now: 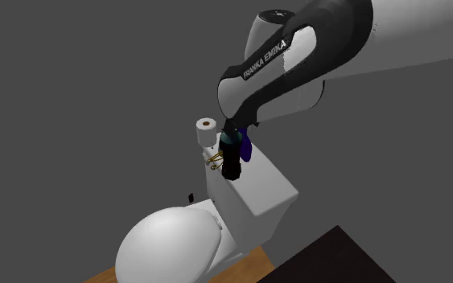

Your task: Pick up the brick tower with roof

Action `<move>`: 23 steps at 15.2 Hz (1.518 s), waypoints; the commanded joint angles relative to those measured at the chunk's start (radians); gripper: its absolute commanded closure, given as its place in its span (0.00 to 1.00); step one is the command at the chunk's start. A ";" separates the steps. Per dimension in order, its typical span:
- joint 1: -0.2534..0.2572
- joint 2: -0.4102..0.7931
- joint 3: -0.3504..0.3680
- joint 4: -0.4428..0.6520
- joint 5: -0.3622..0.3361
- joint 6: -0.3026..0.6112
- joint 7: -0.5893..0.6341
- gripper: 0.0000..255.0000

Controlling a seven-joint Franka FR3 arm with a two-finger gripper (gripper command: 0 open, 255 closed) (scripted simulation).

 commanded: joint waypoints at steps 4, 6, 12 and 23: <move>-0.006 0.194 -0.002 0.131 0.022 0.133 -0.041 0.00; -0.013 0.269 0.001 0.191 0.034 0.174 -0.060 0.00; -0.029 0.384 0.014 0.263 0.051 0.248 -0.083 0.00; -0.036 0.431 0.022 0.260 0.060 0.298 -0.088 1.00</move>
